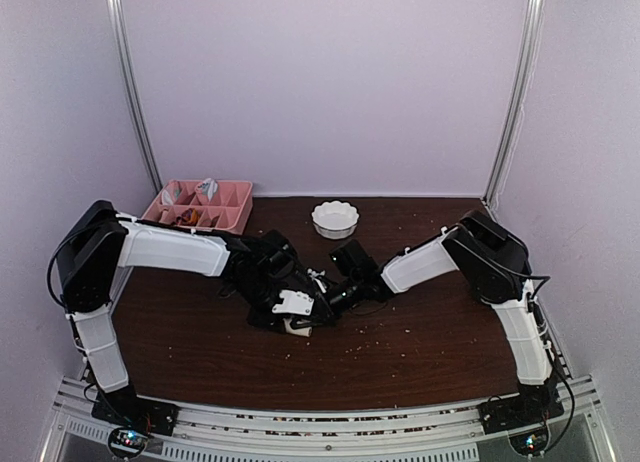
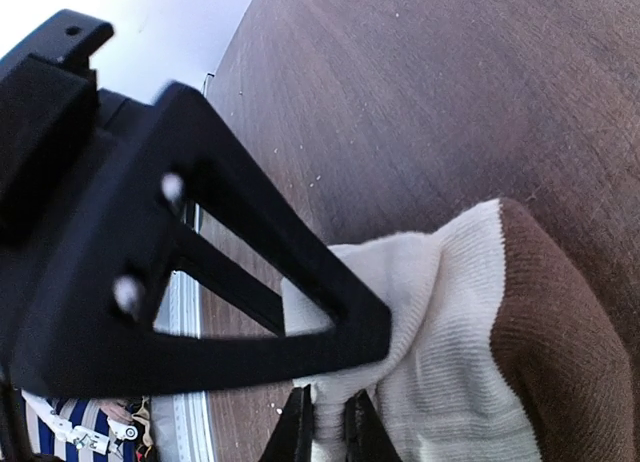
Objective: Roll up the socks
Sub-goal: Roll the sock at the center of the board.
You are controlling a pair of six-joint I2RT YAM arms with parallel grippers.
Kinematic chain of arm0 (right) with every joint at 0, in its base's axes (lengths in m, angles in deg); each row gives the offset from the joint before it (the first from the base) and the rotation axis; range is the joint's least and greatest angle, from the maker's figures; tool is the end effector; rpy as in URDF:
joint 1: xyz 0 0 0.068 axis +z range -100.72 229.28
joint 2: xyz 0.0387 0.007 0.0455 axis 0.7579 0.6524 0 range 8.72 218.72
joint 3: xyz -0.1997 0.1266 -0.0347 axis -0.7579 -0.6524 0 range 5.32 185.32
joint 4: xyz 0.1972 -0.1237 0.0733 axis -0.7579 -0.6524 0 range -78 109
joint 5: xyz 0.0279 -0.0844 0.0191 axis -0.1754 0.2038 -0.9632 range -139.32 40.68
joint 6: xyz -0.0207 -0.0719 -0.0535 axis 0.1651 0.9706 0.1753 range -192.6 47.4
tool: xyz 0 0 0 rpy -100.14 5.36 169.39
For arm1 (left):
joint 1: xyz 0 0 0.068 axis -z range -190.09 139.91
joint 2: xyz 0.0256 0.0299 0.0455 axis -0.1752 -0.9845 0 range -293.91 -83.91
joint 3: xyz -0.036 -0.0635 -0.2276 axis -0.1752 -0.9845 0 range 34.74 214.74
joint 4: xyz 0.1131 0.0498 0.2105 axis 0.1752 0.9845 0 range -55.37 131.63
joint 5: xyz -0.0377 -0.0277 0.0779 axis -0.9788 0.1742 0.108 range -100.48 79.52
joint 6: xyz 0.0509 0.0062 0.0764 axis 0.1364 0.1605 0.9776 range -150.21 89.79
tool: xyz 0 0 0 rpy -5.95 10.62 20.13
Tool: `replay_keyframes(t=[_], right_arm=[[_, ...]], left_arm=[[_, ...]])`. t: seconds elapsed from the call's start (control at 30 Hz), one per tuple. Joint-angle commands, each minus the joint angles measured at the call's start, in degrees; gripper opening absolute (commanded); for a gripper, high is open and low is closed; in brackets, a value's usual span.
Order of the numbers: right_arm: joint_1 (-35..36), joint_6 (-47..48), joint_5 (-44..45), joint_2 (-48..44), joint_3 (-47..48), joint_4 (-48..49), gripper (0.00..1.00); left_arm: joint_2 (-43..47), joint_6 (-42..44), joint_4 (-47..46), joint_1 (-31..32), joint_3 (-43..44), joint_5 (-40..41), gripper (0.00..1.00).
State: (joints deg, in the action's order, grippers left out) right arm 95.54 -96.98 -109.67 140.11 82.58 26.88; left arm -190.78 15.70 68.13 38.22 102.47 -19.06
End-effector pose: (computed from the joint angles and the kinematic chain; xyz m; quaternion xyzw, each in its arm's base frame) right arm 0.2467 0.3617 0.0540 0.3362 -0.7521 -0.5668 0.0069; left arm 0.2212 -0.2668 0.0876 0.7299 0.6627 -0.0771 0.1489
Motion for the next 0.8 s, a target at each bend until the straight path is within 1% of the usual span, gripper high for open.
replay_keyframes(t=[0.0,0.03,0.07,0.1,0.17,0.23,0.37,0.5,0.6,0.67,0.77], right_arm=[[-0.4,-0.8,9.7,4.4,-6.2,-10.8,0.0],[-0.5,-1.3,9.9,3.6,-6.9,-9.5,0.02],[-0.5,-1.9,10.5,2.7,-7.8,-7.6,0.06],[-0.4,-2.7,11.2,1.6,-8.7,-6.3,0.13],[-0.4,-3.4,12.7,-0.4,-10.5,-4.2,0.22],[-0.5,-3.9,14.0,-2.4,-11.9,-2.4,0.26],[-1.0,-5.8,15.8,-6.4,-16.9,4.4,0.31],[-1.1,-6.2,17.3,-9.9,-21.6,9.9,0.34],[-1.3,-6.1,18.4,-12.8,-25.9,14.7,0.38],[-1.6,-4.9,19.7,-14.8,-28.3,16.3,0.43],[-2.0,-1.8,22.3,-17.8,-30.8,15.8,0.44]], left_arm=[[-3.9,-0.3,2.0,-0.4,3.2,-0.3,0.29],[-4.7,-0.3,2.7,-0.4,3.8,-0.4,0.24],[-5.4,0.0,3.6,-0.4,4.7,-0.5,0.16],[-6.1,-0.1,4.7,-0.5,5.4,-1.1,0.11],[-7.3,-0.6,6.0,-0.7,7.0,-1.2,0.07],[-8.9,-1.1,9.7,-1.2,9.5,-2.2,0.06],[-12.4,-1.1,15.8,-1.9,13.3,-2.9,0.07],[-14.9,-1.8,18.4,-2.1,14.3,-2.2,0.07],[-16.2,-2.5,20.3,-2.5,15.0,-3.2,0.07],[-16.6,-2.5,21.4,-2.8,15.4,-4.2,0.07],[-17.3,-2.3,23.0,-2.8,16.5,-4.9,0.07]])
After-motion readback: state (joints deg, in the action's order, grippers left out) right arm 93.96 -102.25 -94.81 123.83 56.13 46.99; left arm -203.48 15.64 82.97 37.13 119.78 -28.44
